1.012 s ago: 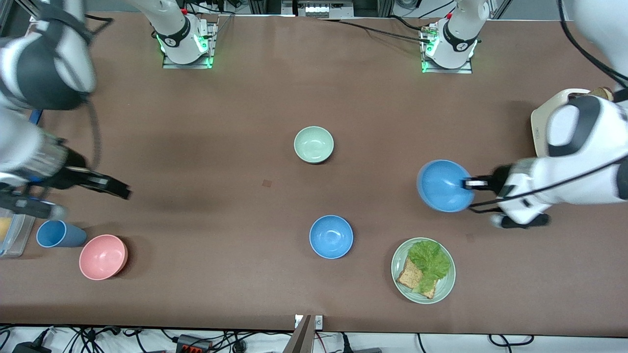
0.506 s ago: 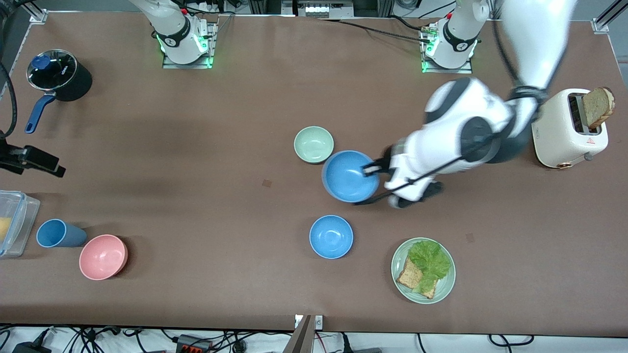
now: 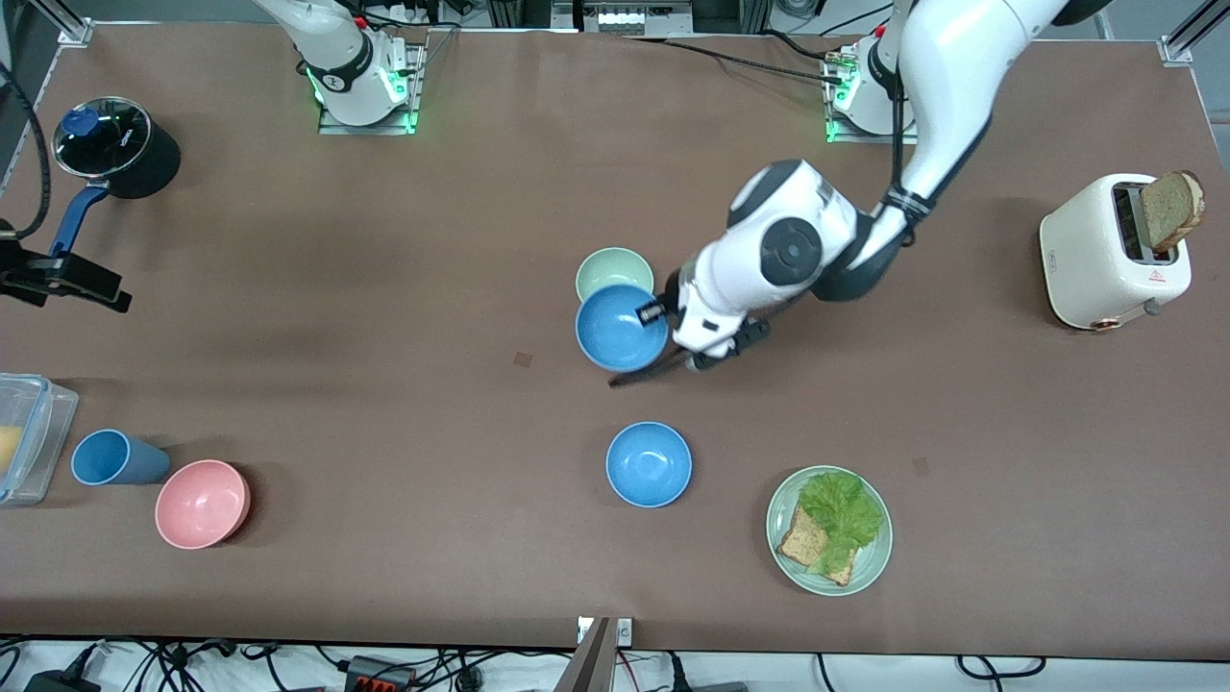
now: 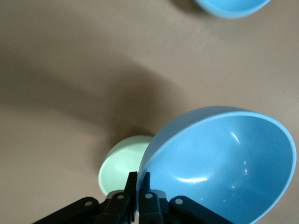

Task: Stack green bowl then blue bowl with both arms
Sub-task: 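Carry the blue bowl with the left gripper over the green bowl, then lower the blue bowl into the green bowl and open the left gripper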

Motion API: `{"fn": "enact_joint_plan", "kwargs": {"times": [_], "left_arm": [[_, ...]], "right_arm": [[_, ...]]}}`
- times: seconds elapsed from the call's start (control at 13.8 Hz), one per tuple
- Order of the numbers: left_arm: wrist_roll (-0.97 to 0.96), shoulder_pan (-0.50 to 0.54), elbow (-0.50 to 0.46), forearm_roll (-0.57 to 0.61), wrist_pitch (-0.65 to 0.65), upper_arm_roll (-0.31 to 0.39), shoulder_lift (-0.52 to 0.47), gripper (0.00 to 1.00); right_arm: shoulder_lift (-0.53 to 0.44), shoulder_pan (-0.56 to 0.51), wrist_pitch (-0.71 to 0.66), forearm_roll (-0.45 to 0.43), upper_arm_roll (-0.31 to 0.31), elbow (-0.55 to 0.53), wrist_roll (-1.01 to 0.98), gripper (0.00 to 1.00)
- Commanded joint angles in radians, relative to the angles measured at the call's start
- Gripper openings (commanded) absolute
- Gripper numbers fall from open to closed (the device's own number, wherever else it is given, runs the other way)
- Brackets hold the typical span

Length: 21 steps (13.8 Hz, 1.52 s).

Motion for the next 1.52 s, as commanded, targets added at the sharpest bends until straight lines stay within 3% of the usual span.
{"fn": "enact_joint_plan", "kwargs": {"times": [0.0,0.29,0.58,1.16,1.37,1.45], "left_arm": [[0.002,0.015,-0.125,-0.025,0.034,-0.007,-0.095,0.00],[0.016,0.005,-0.250,-0.023,0.141,-0.038,-0.133,0.00],[0.017,-0.049,-0.250,-0.019,0.145,-0.038,-0.121,0.00],[0.017,-0.049,-0.228,0.091,0.192,-0.026,-0.043,0.04],[0.017,-0.041,-0.222,0.104,0.194,-0.026,-0.026,0.14],[0.014,-0.037,-0.222,0.104,0.192,-0.026,-0.029,0.28]], "right_arm": [[-0.118,-0.006,0.077,-0.020,0.014,-0.167,-0.005,1.00],[-0.119,-0.011,0.035,-0.019,0.012,-0.167,-0.005,1.00],[-0.116,-0.005,0.045,-0.019,0.015,-0.166,-0.008,1.00],[-0.119,-0.005,0.038,-0.019,0.014,-0.158,-0.008,1.00],[-0.125,-0.008,0.038,-0.017,0.012,-0.158,-0.008,1.00],[-0.128,-0.008,0.036,-0.019,0.012,-0.158,-0.008,1.00]]}}
